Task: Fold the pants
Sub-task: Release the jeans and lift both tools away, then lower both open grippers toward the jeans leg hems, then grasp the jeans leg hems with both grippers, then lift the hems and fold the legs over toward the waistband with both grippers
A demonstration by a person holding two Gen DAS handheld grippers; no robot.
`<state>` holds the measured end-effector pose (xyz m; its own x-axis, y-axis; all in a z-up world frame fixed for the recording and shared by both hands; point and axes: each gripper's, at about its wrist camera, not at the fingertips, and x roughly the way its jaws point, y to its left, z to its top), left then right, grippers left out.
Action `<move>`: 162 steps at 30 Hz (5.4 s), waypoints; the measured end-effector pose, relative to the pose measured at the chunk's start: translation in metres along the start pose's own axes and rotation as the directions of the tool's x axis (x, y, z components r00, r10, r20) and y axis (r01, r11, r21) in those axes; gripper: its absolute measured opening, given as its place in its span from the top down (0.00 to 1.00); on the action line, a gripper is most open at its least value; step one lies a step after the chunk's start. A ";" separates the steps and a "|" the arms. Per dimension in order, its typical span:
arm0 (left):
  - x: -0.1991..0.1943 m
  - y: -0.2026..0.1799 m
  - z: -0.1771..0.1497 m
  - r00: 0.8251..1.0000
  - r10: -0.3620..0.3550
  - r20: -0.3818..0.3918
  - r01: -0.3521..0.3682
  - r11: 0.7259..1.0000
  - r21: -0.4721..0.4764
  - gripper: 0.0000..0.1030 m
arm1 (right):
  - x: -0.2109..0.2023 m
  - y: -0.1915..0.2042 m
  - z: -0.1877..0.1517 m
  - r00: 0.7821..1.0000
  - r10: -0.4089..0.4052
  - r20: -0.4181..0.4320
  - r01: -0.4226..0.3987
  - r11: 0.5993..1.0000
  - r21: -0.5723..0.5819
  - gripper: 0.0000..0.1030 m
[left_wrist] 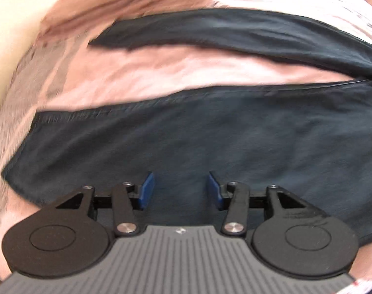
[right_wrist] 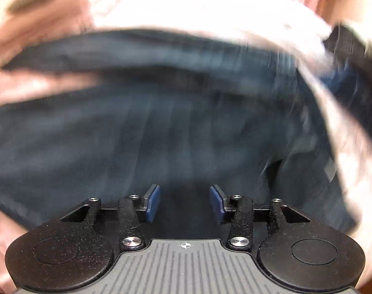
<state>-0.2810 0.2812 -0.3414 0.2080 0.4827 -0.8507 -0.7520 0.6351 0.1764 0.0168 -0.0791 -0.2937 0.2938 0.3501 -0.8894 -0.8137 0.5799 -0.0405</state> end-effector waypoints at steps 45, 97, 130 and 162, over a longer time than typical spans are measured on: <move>-0.251 0.054 0.007 0.983 -0.148 -0.110 0.157 0.985 0.076 0.44 | -0.223 0.111 0.037 0.986 0.159 -0.045 -0.155 0.984 0.082 0.28; 0.025 -0.132 0.213 0.941 -0.331 -0.066 0.332 0.872 0.359 0.29 | 0.031 -0.079 0.201 0.981 0.191 -0.032 -0.190 0.982 0.025 0.28; 0.221 -0.211 0.369 0.862 -0.483 -0.157 0.394 0.443 0.805 0.85 | 0.227 -0.040 0.397 0.928 0.369 -0.049 -0.356 0.845 -0.399 0.96; -0.011 -0.012 0.051 0.903 -0.422 -0.080 0.424 0.906 0.014 0.79 | -0.058 -0.114 -0.031 0.977 -0.023 0.210 -0.175 0.472 0.864 0.60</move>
<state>-0.2422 0.2989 -0.3088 0.4548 0.1197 -0.8825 -0.5839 0.7883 -0.1940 0.0767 -0.1881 -0.2517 0.4117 0.4835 -0.7725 -0.0025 0.8483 0.5295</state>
